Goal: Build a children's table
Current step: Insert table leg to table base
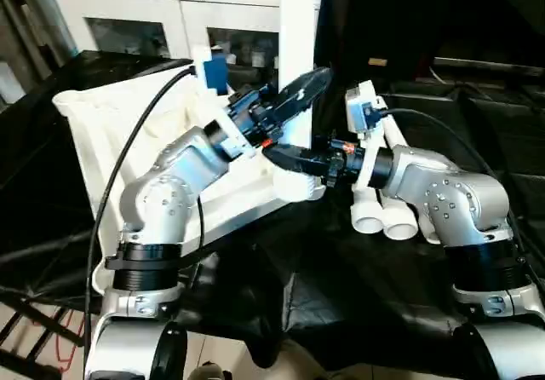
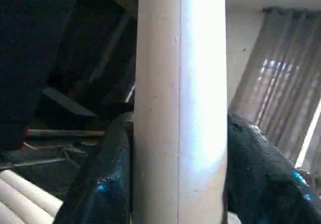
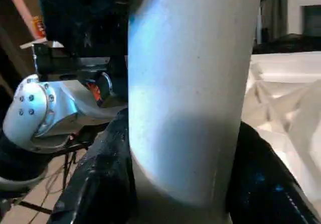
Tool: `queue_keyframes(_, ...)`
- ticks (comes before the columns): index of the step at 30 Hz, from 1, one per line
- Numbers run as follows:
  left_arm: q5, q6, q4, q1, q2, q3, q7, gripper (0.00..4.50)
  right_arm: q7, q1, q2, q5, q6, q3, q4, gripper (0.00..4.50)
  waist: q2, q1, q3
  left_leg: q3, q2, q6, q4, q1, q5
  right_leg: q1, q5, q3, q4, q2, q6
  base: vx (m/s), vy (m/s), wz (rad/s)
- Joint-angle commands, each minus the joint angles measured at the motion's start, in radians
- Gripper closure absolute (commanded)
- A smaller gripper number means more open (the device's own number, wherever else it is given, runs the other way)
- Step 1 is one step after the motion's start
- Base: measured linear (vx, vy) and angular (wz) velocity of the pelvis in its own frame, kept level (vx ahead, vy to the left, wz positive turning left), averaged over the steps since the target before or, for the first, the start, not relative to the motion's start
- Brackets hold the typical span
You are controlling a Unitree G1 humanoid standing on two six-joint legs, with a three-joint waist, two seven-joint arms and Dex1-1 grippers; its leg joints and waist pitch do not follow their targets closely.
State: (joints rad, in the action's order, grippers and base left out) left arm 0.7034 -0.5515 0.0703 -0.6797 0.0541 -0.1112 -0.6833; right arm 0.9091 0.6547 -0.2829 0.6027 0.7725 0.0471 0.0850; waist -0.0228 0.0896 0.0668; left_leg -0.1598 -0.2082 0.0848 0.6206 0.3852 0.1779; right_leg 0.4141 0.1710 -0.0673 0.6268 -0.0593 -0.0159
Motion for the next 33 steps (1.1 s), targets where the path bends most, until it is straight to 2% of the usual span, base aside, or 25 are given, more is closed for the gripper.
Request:
queue_keyframes(1, -0.052, 0.038, 0.014, -0.063, -0.005, -0.001, 0.079, 1.87, -0.033, -0.015, 0.003, -0.035, -0.013, 0.009, -0.013, 2.56, 0.001, 0.0, -0.082, -0.002, -0.01, 0.006, -0.071, -0.011, 0.159, -0.063, 0.283, 0.041, -0.088, -0.06, -0.134, 0.0, 0.0, 0.0)
queue_keyframes(4, -0.083, 0.032, 0.041, -0.108, -0.005, -0.018, 0.171, 1.87, -0.05, -0.026, 0.001, -0.067, -0.036, 0.028, -0.02, 2.56, 0.005, 0.002, -0.083, -0.001, -0.008, 0.008, -0.069, -0.009, 0.154, -0.067, 0.272, 0.04, -0.086, -0.062, -0.131, 0.0, 0.0, 0.0)
queue_keyframes(7, -0.084, 0.02, 0.042, -0.116, -0.012, -0.027, 0.21, 1.87, -0.064, -0.033, 0.003, -0.078, -0.047, 0.037, -0.024, 2.56, 0.006, 0.0, -0.083, -0.003, -0.005, 0.002, -0.067, -0.006, 0.136, -0.068, 0.251, 0.04, -0.084, -0.061, -0.139, 0.0, 0.0, 0.0)
queue_keyframes(8, -0.08, 0.019, 0.044, -0.117, -0.015, -0.033, 0.22, 1.87, -0.068, -0.036, 0.004, -0.081, -0.05, 0.038, -0.025, 2.56, 0.009, 0.0, -0.085, -0.003, -0.006, -0.002, -0.066, -0.006, 0.132, -0.067, 0.245, 0.04, -0.084, -0.061, -0.141, 0.0, 0.0, 0.0)
queue_keyframes(10, -0.071, 0.02, 0.046, -0.12, -0.02, -0.048, 0.234, 1.87, -0.078, -0.044, 0.005, -0.091, -0.063, 0.046, -0.026, 2.56, 0.008, 0.002, -0.085, -0.004, -0.007, -0.007, -0.065, -0.007, 0.125, -0.066, 0.228, 0.041, -0.081, -0.061, -0.155, 0.0, 0.0, 0.0)
queue_keyframes(12, -0.063, 0.018, 0.044, -0.119, -0.019, -0.05, 0.227, 1.87, -0.081, -0.047, 0.006, -0.094, -0.066, 0.047, -0.026, 2.56, 0.008, 0.002, -0.084, -0.004, -0.007, -0.011, -0.065, -0.008, 0.129, -0.065, 0.232, 0.041, -0.082, -0.061, -0.157, 0.0, 0.0, 0.0)
queue_keyframes(14, -0.054, 0.014, 0.037, -0.116, -0.019, -0.049, 0.216, 2.17, -0.084, -0.052, 0.009, -0.098, -0.068, 0.048, -0.031, 2.56, 0.008, 0.002, -0.084, -0.004, -0.008, -0.013, -0.066, -0.009, 0.132, -0.064, 0.233, 0.041, -0.082, -0.061, -0.158, 0.0, 0.0, 0.0)
queue_keyframes(20, -0.046, -0.014, -0.003, -0.088, -0.026, -0.025, 0.229, 2.62, -0.091, -0.059, 0.013, -0.114, -0.082, 0.057, -0.04, 2.56, 0.009, 0.001, -0.083, -0.004, -0.009, -0.014, -0.066, -0.009, 0.141, -0.064, 0.243, 0.041, -0.083, -0.061, -0.16, 0.0, 0.0, 0.0)
queue_keyframes(29, -0.051, -0.001, -0.002, -0.083, -0.021, -0.008, 0.195, 2.73, -0.096, -0.064, 0.005, -0.139, -0.103, 0.067, -0.043, 2.56, 0.009, 0.0, -0.081, -0.005, -0.008, -0.011, -0.067, -0.009, 0.146, -0.062, 0.275, 0.041, -0.087, -0.062, -0.14, 0.0, 0.0, 0.0)
queue_keyframes(30, -0.051, -0.002, -0.001, -0.084, -0.02, -0.008, 0.194, 2.73, -0.096, -0.063, 0.006, -0.135, -0.098, 0.065, -0.042, 2.0, 0.009, 0.0, -0.082, -0.004, -0.008, -0.011, -0.067, -0.008, 0.145, -0.062, 0.273, 0.041, -0.087, -0.061, -0.14, 0.0, 0.0, 0.0)
queue_keyframes(31, -0.051, -0.004, 0.003, -0.088, -0.017, -0.005, 0.189, 2.73, -0.096, -0.059, 0.005, -0.124, -0.084, 0.058, -0.038, 1.86, 0.009, 0.0, -0.082, -0.005, -0.008, -0.012, -0.066, -0.008, 0.143, -0.062, 0.267, 0.042, -0.087, -0.062, -0.14, 0.0, 0.0, 0.0)
queue_keyframes(33, -0.053, -0.006, 0.008, -0.094, -0.01, 0.0, 0.179, 2.73, -0.084, -0.053, -0.006, -0.116, -0.075, 0.057, -0.037, 1.86, 0.009, 0.0, -0.083, -0.004, -0.008, -0.013, -0.067, -0.009, 0.14, -0.062, 0.261, 0.042, -0.085, -0.061, -0.141, 0.0, 0.0, 0.0)
